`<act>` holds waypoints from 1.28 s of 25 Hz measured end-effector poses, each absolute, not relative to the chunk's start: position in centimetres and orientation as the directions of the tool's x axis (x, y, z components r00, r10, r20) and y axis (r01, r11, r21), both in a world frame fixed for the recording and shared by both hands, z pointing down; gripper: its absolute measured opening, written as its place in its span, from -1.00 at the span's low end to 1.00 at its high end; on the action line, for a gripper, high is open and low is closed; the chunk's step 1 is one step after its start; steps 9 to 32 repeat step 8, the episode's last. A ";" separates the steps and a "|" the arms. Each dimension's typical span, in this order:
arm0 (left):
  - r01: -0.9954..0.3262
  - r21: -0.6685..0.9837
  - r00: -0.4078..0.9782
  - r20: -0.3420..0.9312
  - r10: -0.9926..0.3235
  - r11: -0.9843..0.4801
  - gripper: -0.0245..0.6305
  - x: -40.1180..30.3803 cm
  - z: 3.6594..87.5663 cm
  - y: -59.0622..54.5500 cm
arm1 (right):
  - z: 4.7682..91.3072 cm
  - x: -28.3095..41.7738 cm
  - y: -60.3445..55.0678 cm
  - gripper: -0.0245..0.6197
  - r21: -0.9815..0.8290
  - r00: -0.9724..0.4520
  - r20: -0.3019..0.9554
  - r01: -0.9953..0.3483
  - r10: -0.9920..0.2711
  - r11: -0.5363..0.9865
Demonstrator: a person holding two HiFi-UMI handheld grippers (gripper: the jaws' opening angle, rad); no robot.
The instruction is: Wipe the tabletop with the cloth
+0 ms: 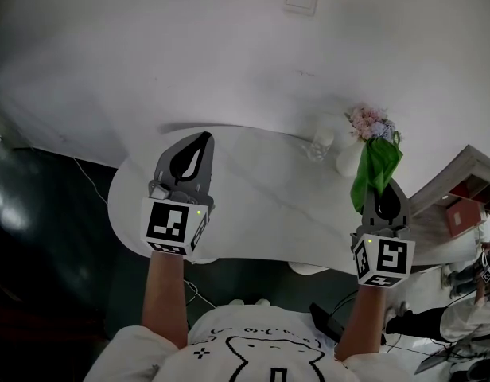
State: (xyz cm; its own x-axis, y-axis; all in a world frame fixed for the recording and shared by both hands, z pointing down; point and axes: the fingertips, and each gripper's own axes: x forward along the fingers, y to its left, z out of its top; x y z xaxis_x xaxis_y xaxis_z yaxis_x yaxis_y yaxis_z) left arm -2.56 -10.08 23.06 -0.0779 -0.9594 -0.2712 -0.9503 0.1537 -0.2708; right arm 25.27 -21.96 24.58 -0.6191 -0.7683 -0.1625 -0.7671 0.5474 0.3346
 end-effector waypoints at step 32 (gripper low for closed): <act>-0.952 -0.268 -0.072 -0.271 -0.960 0.147 -0.86 -1.9 23.5 -9.3 | 24.3 25.8 -21.2 -0.79 0.333 -0.614 -0.187 -0.774 -0.767 0.539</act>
